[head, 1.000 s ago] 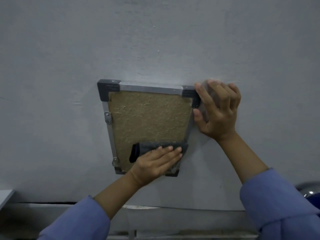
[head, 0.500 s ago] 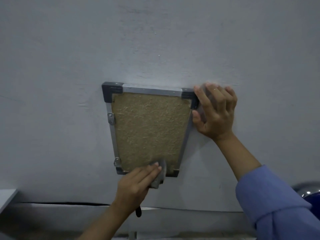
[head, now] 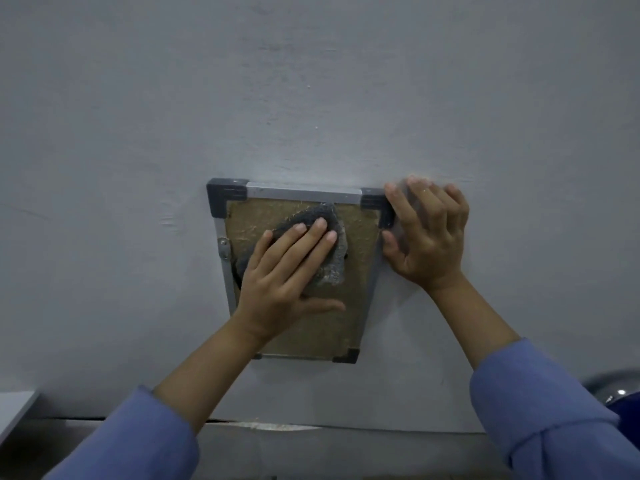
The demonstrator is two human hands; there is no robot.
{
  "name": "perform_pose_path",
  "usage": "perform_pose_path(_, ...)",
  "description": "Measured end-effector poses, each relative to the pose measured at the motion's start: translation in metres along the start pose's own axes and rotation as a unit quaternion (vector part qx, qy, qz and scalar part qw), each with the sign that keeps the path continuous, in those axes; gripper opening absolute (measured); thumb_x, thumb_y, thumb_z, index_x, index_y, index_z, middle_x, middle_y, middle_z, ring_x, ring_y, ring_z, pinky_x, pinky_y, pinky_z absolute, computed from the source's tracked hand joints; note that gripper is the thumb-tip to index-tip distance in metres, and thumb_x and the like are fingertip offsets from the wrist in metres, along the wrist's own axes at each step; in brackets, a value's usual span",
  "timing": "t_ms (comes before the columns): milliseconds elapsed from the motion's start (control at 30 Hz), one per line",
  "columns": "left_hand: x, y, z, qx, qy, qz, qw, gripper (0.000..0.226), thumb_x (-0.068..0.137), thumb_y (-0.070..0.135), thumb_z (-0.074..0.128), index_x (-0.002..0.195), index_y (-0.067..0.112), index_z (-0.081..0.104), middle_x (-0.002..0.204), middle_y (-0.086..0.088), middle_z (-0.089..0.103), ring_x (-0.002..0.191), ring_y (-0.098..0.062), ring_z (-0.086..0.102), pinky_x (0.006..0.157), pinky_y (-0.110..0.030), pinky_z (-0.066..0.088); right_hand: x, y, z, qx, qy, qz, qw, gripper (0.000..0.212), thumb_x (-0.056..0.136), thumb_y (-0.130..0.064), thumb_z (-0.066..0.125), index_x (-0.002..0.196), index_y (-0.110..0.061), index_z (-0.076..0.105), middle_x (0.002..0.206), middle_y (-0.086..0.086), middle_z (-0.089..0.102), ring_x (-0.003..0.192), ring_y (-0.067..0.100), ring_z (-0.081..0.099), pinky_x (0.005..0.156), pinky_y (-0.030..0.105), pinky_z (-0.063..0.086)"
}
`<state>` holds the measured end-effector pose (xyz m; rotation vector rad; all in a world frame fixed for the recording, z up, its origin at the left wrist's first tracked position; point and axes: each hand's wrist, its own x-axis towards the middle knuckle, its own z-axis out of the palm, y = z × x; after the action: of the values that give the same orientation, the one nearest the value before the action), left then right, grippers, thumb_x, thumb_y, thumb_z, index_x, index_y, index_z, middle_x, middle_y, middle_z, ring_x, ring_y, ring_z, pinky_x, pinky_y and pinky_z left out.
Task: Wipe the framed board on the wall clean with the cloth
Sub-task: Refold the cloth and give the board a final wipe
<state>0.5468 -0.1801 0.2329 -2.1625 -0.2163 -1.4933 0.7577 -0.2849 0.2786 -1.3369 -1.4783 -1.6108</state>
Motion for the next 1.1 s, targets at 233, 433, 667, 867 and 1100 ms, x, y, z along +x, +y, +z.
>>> perform_pose_path(233,0.011,0.011,0.004,-0.105,0.084,-0.111,0.985,0.047,0.098,0.042,0.045,0.131,0.009,0.049,0.133,-0.007,0.054,0.124,-0.024,0.048,0.102,-0.057,0.031,0.000,-0.001,0.001,-0.003,0.009,-0.001,1.000,0.049,0.090,-0.038,0.043,0.131,-0.014,0.048,0.127,0.012,0.042,0.114,0.028,0.045,0.098,0.046,0.037)
perform_pose_path(433,0.008,0.014,0.011,0.020,0.077,-0.075,0.994,0.056,0.082,0.046,0.068,0.127,0.014,0.057,0.128,-0.006,0.055,0.119,-0.024,0.051,0.102,-0.045,0.036,-0.002,-0.001,0.005,-0.004,0.012,0.000,1.000,0.048,0.090,-0.039,0.042,0.130,-0.014,0.049,0.127,0.011,0.042,0.115,0.027,0.045,0.100,0.046,0.035)
perform_pose_path(667,-0.001,0.013,0.017,0.000,0.106,-0.014,0.994,0.032,0.089,0.008,0.066,0.119,0.019,0.065,0.123,0.000,0.062,0.113,-0.019,0.061,0.094,-0.041,0.046,-0.001,-0.003,0.004,-0.005,0.017,0.009,1.000,0.047,0.089,-0.038,0.042,0.129,-0.014,0.050,0.127,0.010,0.043,0.115,0.027,0.045,0.098,0.047,0.038)
perform_pose_path(867,-0.076,0.030,0.016,-0.085,-0.098,0.148,0.980,0.031,0.096,0.010,0.049,0.119,0.023,0.066,0.125,0.006,0.062,0.113,-0.012,0.061,0.097,-0.032,0.047,0.000,-0.002,0.004,-0.009,0.022,0.004,1.000,0.046,0.089,-0.037,0.042,0.128,-0.014,0.050,0.127,0.010,0.043,0.115,0.026,0.045,0.099,0.045,0.035)
perform_pose_path(1100,-0.147,0.025,-0.011,-0.107,-0.267,0.181,0.940,0.048,0.104,0.014,0.024,0.113,0.024,0.070,0.124,0.007,0.063,0.111,-0.014,0.063,0.095,-0.038,0.048,-0.002,-0.002,0.005,-0.009,0.023,0.002,1.000,0.047,0.088,-0.036,0.043,0.130,-0.014,0.049,0.128,0.010,0.043,0.116,0.026,0.045,0.100,0.046,0.035)
